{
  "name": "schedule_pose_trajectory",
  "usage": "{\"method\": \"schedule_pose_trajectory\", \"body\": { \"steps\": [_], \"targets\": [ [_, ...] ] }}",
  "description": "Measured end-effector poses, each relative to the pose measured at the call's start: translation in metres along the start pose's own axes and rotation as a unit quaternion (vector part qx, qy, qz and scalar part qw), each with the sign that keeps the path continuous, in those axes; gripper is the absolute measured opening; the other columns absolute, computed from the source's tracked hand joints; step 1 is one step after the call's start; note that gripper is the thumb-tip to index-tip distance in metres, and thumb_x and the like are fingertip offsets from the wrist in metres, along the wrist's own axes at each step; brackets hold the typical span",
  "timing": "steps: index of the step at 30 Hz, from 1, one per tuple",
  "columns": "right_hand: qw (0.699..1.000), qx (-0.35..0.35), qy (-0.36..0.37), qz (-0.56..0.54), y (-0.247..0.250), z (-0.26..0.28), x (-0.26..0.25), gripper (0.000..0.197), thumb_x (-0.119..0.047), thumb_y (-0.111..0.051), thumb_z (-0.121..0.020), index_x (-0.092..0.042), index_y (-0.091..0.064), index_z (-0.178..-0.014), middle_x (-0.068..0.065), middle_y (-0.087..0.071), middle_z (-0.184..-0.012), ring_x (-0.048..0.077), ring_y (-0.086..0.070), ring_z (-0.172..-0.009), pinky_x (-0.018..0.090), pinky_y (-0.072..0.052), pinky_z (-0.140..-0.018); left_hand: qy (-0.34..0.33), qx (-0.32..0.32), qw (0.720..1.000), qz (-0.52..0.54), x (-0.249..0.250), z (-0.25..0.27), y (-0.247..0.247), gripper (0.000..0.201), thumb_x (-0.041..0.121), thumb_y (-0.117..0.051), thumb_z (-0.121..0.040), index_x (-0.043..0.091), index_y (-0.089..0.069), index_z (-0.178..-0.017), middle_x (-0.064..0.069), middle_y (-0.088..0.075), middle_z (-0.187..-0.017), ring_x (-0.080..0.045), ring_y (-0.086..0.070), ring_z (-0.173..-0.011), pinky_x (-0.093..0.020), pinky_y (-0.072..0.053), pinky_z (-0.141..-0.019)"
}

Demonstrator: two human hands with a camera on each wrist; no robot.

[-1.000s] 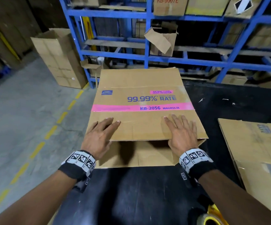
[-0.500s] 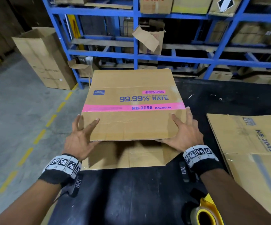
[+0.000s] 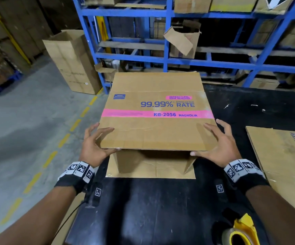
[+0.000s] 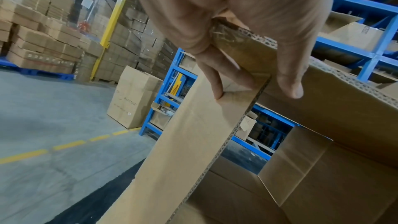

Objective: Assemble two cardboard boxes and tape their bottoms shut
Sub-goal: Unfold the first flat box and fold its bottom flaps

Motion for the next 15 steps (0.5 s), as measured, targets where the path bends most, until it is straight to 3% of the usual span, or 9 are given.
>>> {"method": "schedule_pose_trajectory", "body": {
  "steps": [1,3,5,8,11,13,15],
  "targets": [
    [1.000,0.000,0.002,-0.011,-0.001,0.001,0.000,0.115,-0.058,-0.094,-0.035,-0.031,-0.055,-0.139,-0.014,-0.023,-0.152,0.005,-0.038,-0.133,0.025,-0.032,-0.110,0.004,0.009,1.000,0.007,0.000,0.001,0.002,0.082,0.039,-0.098,-0.047,0.028,-0.072,-0.124,-0.005,-0.032,-0.154,0.011,-0.035,-0.142,-0.022,-0.047,-0.109],
    [0.999,-0.003,0.010,-0.037,-0.006,0.003,-0.002,0.118,-0.058,-0.094,-0.037,-0.032,-0.050,-0.143,-0.014,-0.025,-0.153,0.003,-0.036,-0.135,0.026,-0.031,-0.111,0.009,0.024,1.000,0.017,-0.004,0.004,0.008,0.079,0.035,-0.096,-0.050,0.027,-0.071,-0.126,-0.004,-0.031,-0.154,0.005,-0.033,-0.146,-0.040,-0.057,-0.102],
    [0.997,-0.011,0.016,-0.070,-0.013,0.006,-0.004,0.122,-0.058,-0.093,-0.041,-0.032,-0.043,-0.149,-0.014,-0.025,-0.155,-0.001,-0.034,-0.137,0.026,-0.030,-0.113,0.008,0.036,0.999,0.015,-0.011,0.007,0.015,0.083,0.043,-0.094,-0.051,0.027,-0.070,-0.128,-0.004,-0.032,-0.152,-0.004,-0.031,-0.150,-0.051,-0.052,-0.107],
    [0.994,0.004,0.018,-0.111,-0.016,0.014,-0.008,0.131,-0.046,-0.097,-0.050,-0.041,-0.021,-0.157,-0.015,-0.026,-0.160,-0.003,-0.032,-0.141,0.027,-0.035,-0.111,0.004,0.034,0.999,0.017,-0.010,0.010,0.020,0.096,0.049,-0.095,-0.053,0.032,-0.059,-0.139,-0.001,-0.037,-0.149,-0.011,-0.034,-0.149,-0.051,-0.050,-0.109],
    [0.973,0.023,-0.019,-0.229,-0.016,0.023,0.003,0.141,-0.021,-0.098,-0.055,-0.052,-0.004,-0.156,-0.018,-0.032,-0.156,-0.016,-0.038,-0.132,0.025,-0.052,-0.094,0.036,0.034,0.997,0.059,-0.027,0.010,0.021,0.117,0.054,-0.099,-0.052,0.047,-0.037,-0.151,0.009,-0.037,-0.152,-0.016,-0.044,-0.145,-0.054,-0.054,-0.101],
    [0.954,0.033,-0.054,-0.293,-0.019,0.032,0.017,0.141,-0.007,-0.095,-0.060,-0.061,-0.002,-0.151,-0.015,-0.038,-0.153,-0.005,-0.053,-0.126,0.029,-0.054,-0.093,0.070,0.048,0.993,0.087,-0.043,0.016,0.019,0.122,0.047,-0.100,-0.055,0.053,-0.028,-0.153,0.008,-0.035,-0.156,-0.022,-0.053,-0.137,-0.051,-0.054,-0.100],
    [0.942,0.048,-0.081,-0.323,-0.026,0.041,0.036,0.135,0.007,-0.088,-0.067,-0.064,-0.007,-0.149,-0.010,-0.045,-0.147,0.010,-0.066,-0.116,0.031,-0.055,-0.092,0.108,0.055,0.988,0.091,-0.057,0.030,0.011,0.110,0.035,-0.095,-0.063,0.051,-0.029,-0.150,0.001,-0.037,-0.153,-0.022,-0.068,-0.116,-0.040,-0.058,-0.093]
  ]
}}
Point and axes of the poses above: each hand's wrist, its own z-axis away from the middle knuckle, its own y-axis out of the back of the hand, x = y × z, the point moved 9 cm from there along -z, towards the middle knuckle
